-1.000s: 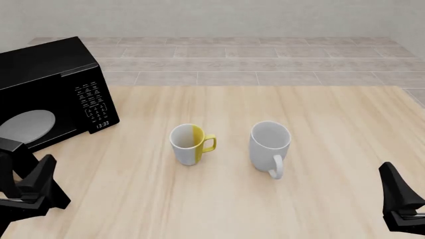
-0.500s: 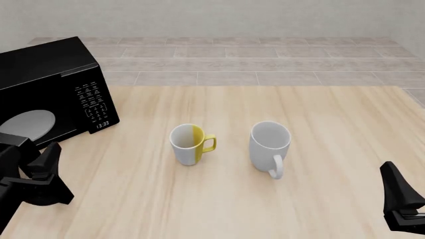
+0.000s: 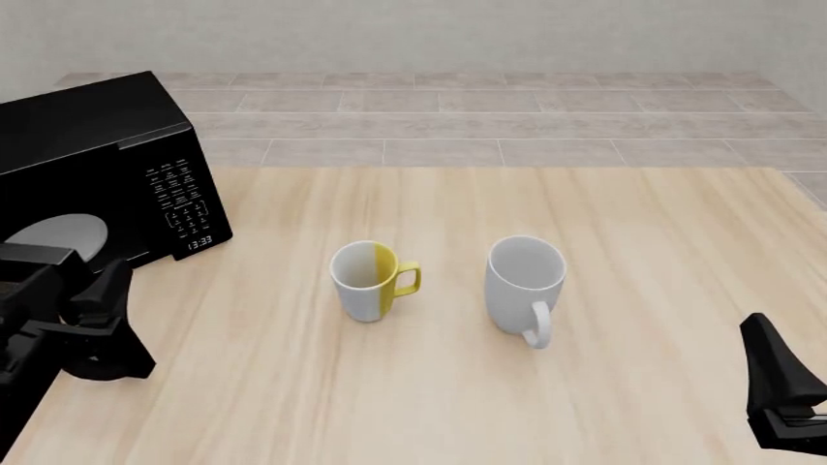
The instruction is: Close the microwave.
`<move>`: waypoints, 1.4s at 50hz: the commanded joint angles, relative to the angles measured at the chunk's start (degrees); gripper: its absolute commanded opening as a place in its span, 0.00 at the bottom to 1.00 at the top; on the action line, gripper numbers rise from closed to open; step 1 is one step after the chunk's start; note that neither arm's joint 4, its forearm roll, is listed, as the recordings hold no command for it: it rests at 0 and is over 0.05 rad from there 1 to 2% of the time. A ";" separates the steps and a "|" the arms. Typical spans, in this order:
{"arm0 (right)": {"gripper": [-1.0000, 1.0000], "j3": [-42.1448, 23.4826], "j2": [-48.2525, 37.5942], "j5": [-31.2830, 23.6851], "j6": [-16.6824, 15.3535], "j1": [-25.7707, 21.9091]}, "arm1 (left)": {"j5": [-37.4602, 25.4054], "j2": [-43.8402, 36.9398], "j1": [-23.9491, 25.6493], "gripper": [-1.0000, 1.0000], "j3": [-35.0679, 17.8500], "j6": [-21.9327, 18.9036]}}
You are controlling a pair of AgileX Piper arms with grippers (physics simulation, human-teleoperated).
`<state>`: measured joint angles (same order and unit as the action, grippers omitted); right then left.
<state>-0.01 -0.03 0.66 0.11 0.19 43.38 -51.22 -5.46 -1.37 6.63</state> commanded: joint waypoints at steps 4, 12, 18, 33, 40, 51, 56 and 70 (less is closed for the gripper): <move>1.00 0.00 0.00 0.11 0.11 0.06 | -1.68 -6.38 -1.53 1.00 -2.60 -3.01; 1.00 0.00 0.00 0.13 0.25 0.10 | -0.42 -11.56 -1.81 1.00 -5.49 -3.59; 1.00 0.00 0.00 0.13 0.28 0.06 | -1.66 -14.14 -2.24 1.00 -8.53 -4.01; 1.00 -0.01 0.01 0.59 0.51 -0.06 | -1.03 -22.19 -3.78 1.00 -14.18 -3.29; 1.00 -0.01 0.01 0.57 0.49 -0.09 | 0.16 -25.46 -3.84 1.00 -15.58 -3.35; 1.00 -0.02 0.01 0.53 0.55 0.08 | -2.08 -26.64 -5.11 1.00 -19.12 -3.69; 1.00 -0.01 0.01 0.55 0.55 0.05 | -2.59 -27.27 -6.13 1.00 -20.41 -3.52; 1.00 -0.02 0.01 0.66 0.52 -0.18 | -3.38 -32.98 -9.13 1.00 -25.64 -3.15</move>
<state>-0.03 -0.02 1.27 0.65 0.11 42.45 -77.61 -6.07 -22.48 8.06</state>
